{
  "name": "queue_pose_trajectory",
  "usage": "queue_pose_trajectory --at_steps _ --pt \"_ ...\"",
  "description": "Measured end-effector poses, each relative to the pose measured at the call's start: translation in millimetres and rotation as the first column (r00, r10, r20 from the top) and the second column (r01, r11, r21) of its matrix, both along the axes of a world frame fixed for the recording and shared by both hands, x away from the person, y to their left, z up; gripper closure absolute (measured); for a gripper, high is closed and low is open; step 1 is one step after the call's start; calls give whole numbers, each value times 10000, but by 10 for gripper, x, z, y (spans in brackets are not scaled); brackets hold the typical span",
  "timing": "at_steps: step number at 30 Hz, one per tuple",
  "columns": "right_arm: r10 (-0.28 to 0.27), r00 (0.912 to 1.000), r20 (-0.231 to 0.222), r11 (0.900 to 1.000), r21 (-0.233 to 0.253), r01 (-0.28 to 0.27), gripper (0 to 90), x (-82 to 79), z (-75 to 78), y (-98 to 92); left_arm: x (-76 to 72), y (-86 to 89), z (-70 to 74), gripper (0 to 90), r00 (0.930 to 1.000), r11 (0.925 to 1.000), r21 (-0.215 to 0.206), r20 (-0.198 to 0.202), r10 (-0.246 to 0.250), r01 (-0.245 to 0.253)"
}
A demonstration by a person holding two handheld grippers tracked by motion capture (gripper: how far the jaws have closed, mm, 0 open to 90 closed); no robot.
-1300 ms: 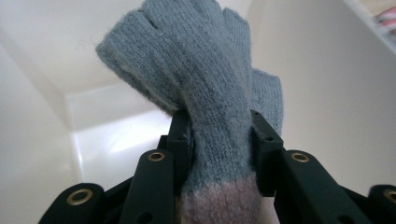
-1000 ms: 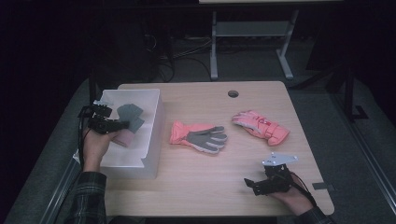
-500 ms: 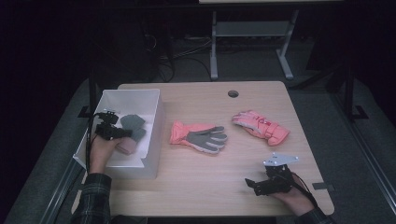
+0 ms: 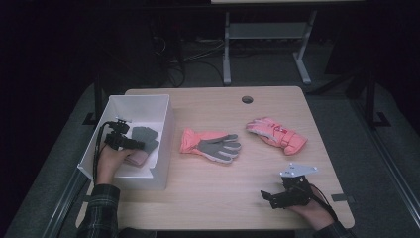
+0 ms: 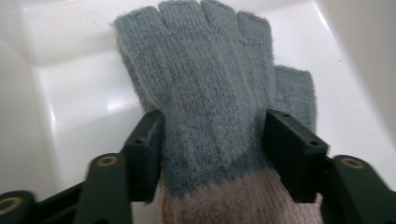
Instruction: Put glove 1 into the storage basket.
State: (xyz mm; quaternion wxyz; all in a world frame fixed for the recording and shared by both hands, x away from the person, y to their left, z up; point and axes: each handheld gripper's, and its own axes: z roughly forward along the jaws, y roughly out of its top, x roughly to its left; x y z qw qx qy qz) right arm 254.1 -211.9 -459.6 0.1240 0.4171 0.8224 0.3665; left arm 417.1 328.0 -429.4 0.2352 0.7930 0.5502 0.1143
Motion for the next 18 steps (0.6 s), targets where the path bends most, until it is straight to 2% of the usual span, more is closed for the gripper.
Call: queue_pose_trajectory --at_steps 4,7,9,11,18 --pt "44 10000 -19 10000 -31 -44 21 3 -6 -1 -6 -14 9 303 9998 9998 213 215 37 -41" --pt "44 10000 -12 10000 -22 -44 21 5 -5 -11 -15 -38 48 236 9995 9996 153 234 218 -222" --pt "51 10000 -10 10000 -14 -51 21 4 -3 -10 -34 -54 109 191 9983 9991 60 423 409 -411" --pt "43 10000 -29 10000 -17 -43 21 2 -3 -1 -56 -60 191 182 9969 9992 -6 681 403 -404" --pt "57 10000 -13 10000 -21 -57 21 4 -6 -3 -86 -39 422 173 9959 9991 -411 907 -32 70"
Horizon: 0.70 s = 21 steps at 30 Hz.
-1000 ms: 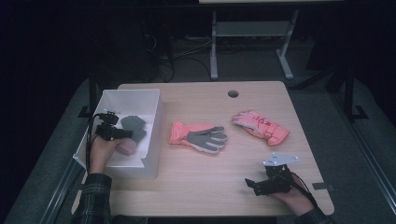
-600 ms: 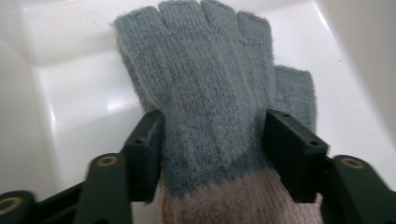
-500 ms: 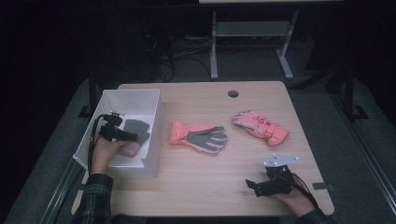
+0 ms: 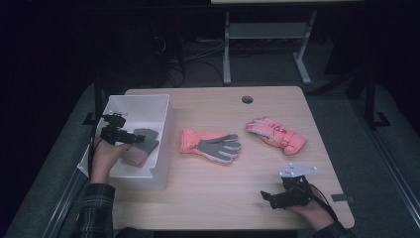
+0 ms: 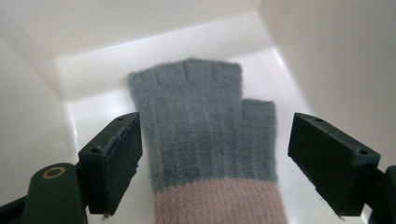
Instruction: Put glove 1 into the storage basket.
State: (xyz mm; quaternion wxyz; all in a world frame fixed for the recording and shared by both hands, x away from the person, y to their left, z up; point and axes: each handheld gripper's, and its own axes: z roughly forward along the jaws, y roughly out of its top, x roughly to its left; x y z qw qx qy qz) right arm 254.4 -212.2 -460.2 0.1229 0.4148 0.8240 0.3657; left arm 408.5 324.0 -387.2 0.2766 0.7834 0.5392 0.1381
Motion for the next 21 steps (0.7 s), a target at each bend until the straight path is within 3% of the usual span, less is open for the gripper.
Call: queue_pose_trajectory --at_steps 10,14,19,21 --pt "-9 10000 -44 10000 -21 9 21 -2 0 6 -114 -32 363 145 9943 9952 -528 725 -786 825" --pt "-7 10000 -34 10000 0 7 21 -1 -7 9 -168 -84 511 144 9861 9892 -699 1144 -1206 1291" --pt "1 9999 -112 10000 28 0 21 -6 -7 17 -204 -202 656 142 9777 9802 -830 1254 -1686 1797" --pt "25 9999 -108 10000 7 -25 21 -6 -5 19 -223 -273 729 142 9699 9731 -884 1404 -1991 2125"
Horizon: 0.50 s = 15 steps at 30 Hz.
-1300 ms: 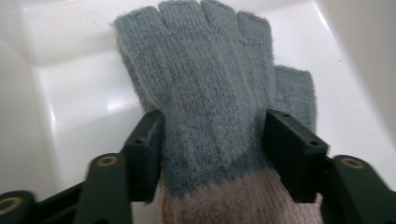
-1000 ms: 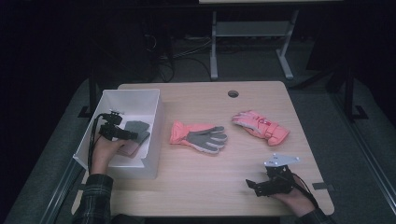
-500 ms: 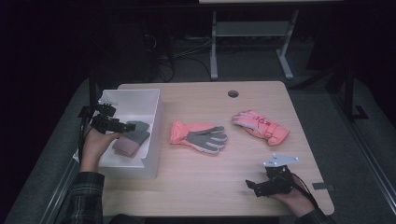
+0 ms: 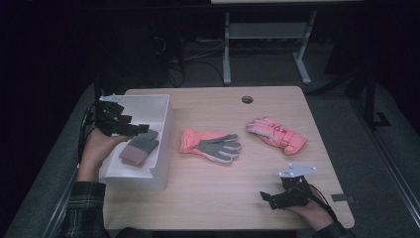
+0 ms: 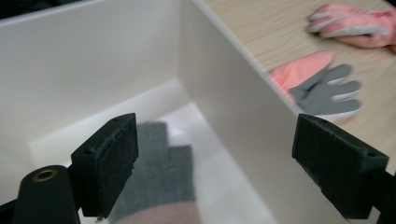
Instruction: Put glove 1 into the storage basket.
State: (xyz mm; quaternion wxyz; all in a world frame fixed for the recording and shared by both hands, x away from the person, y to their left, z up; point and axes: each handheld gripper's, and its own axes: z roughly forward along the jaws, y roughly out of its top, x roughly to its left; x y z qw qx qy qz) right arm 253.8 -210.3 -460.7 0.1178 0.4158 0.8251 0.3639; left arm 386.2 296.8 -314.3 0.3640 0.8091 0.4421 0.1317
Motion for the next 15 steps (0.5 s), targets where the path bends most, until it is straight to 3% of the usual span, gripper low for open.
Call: queue_pose_trajectory --at_steps 6,15 --pt "-23 9999 102 10000 44 22 21 8 0 -17 -69 -222 114 142 9966 9954 -548 288 -766 781" --pt "-30 10000 64 10000 25 30 21 10 2 -10 -164 -566 179 144 9867 9854 -590 394 -1575 1596"
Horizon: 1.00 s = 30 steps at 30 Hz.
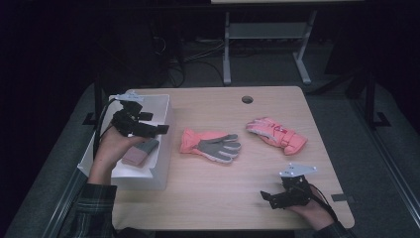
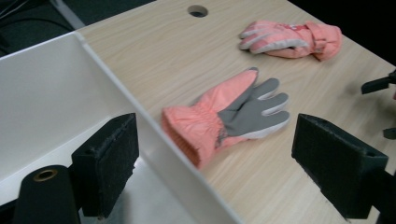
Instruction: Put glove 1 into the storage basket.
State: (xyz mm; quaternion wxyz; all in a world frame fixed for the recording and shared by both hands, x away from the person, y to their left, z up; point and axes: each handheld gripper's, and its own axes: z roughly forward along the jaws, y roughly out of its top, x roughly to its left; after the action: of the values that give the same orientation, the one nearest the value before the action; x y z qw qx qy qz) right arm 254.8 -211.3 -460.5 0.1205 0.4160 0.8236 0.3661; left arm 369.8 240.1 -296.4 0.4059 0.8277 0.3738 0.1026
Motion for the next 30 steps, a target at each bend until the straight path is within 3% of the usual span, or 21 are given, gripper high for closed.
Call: queue_pose_trajectory --at_steps 6,15,17,19,23,26,30 --pt "-15 10000 -29 10000 2 15 21 0 0 -6 -74 -227 -30 145 9992 9988 -260 17 -411 411" --pt "5 10000 0 10000 -14 -5 21 -2 5 -2 -206 -613 -268 146 9930 9926 -340 -130 -1174 1169" --pt "20 10000 -15 10000 -35 -20 21 -2 7 -6 -230 -697 -325 146 9911 9913 -159 -259 -1307 1303" --pt "23 10000 1 10000 -32 -23 21 -1 6 -9 -267 -773 -349 150 9903 9899 350 -255 -1364 1372" --pt "13 10000 21 10000 -16 -13 21 -1 9 -8 -323 -883 -353 150 9881 9874 363 -38 -1540 1540" --pt "4 10000 6 10000 -17 -4 21 -6 13 -1 -344 -973 -387 152 9866 9864 240 -86 -1627 1628" --pt "24 10000 4 10000 -12 -24 21 -5 11 3 -371 -1099 -458 158 9830 9820 450 -169 -1826 1832"
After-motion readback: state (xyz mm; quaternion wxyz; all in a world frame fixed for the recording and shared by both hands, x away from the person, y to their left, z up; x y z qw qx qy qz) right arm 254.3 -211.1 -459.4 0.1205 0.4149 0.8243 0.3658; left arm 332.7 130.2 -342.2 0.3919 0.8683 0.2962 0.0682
